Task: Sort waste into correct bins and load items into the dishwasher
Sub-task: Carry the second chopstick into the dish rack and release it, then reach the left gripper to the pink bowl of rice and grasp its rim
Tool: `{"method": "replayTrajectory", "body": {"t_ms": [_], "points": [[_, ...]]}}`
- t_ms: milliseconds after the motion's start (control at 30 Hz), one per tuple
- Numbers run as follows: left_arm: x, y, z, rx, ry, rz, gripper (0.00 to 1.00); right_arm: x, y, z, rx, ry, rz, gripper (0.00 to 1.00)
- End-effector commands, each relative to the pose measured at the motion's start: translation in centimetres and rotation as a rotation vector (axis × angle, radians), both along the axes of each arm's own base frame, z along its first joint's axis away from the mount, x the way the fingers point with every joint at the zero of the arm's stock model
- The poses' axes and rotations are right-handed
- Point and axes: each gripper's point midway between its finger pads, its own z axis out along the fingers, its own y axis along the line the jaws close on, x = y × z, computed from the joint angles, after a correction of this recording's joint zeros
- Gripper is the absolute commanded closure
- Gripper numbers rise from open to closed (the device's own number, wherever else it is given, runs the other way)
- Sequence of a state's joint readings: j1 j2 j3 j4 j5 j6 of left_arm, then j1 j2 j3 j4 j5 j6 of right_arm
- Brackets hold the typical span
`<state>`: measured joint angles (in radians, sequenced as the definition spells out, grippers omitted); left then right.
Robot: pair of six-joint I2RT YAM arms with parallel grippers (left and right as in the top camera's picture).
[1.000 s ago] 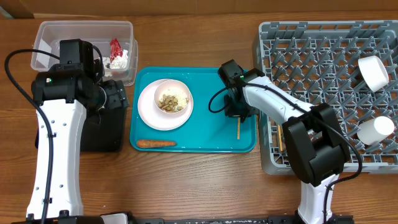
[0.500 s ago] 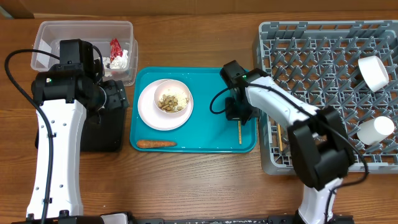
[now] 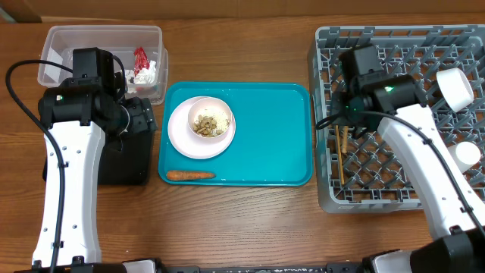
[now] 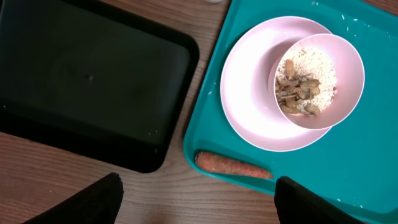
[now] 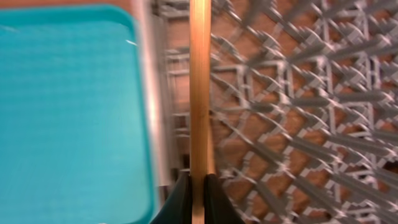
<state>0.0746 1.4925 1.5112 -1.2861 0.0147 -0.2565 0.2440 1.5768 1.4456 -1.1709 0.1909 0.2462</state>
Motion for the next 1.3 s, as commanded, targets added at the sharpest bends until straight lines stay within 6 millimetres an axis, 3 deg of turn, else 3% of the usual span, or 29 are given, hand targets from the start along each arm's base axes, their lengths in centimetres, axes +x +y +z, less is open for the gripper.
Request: {"method": "replayTrajectory", "body": {"t_ms": [0, 167, 300, 400, 433, 600, 700, 833, 867, 1000, 1067, 1167, 1267], "points": [[0.1, 0.0, -0.3, -0.009, 0.005, 0.013, 0.2, -1.3, -1.1, -2.8, 0.006, 0.087, 0.059, 0.96], [0.1, 0.0, -0.3, -0.009, 0.005, 0.013, 0.2, -2.2, -0.7, -5.3, 0.052, 0.131, 0.08, 0.96], [0.1, -0.1, -0.3, -0.016, 0.005, 0.011, 0.2, -2.4, 0.1, -6.4, 0.089, 0.134, 0.119, 0.84], [0.1, -0.1, -0.3, -0.016, 0.005, 0.012, 0.2, -2.4, 0.1, -6.4, 0.089, 0.134, 0.119, 0.8], [0.1, -0.1, -0.3, -0.016, 0.005, 0.011, 0.2, -2.4, 0.1, -6.4, 0.089, 0.135, 0.118, 0.68], [0.1, -0.2, -0.3, -0.018, 0.005, 0.01, 0.2, -2.6, 0.1, -6.3, 0.092, 0.141, 0.106, 0.69], [0.4, -0.9, -0.2, -0.056, -0.006, -0.003, 0.2, -2.4, 0.1, -5.0, 0.102, 0.103, 0.088, 0.69], [1.2, -2.5, 0.2, -0.086, -0.042, -0.052, 0.21, -1.6, -0.5, -0.4, 0.138, -0.043, 0.031, 0.66], [1.6, -3.3, 0.3, -0.085, -0.059, -0.078, 0.21, -1.5, -1.0, 1.1, 0.152, -0.09, 0.002, 0.62], [3.0, -7.1, 0.9, -0.075, -0.126, -0.215, 0.21, -2.4, -2.3, 4.6, 0.198, -0.193, -0.045, 0.23], [3.7, -9.1, 1.0, -0.073, -0.156, -0.273, 0.21, -3.5, -3.0, 5.2, 0.195, -0.196, -0.061, 0.12], [4.7, -12.5, 0.4, -0.067, -0.183, -0.354, 0.21, -5.2, -3.6, 5.0, 0.185, -0.151, -0.074, 0.08], [5.6, -15.0, -1.5, -0.041, -0.166, -0.404, 0.22, -6.1, -3.7, 4.4, 0.181, -0.106, -0.078, 0.06]]}}
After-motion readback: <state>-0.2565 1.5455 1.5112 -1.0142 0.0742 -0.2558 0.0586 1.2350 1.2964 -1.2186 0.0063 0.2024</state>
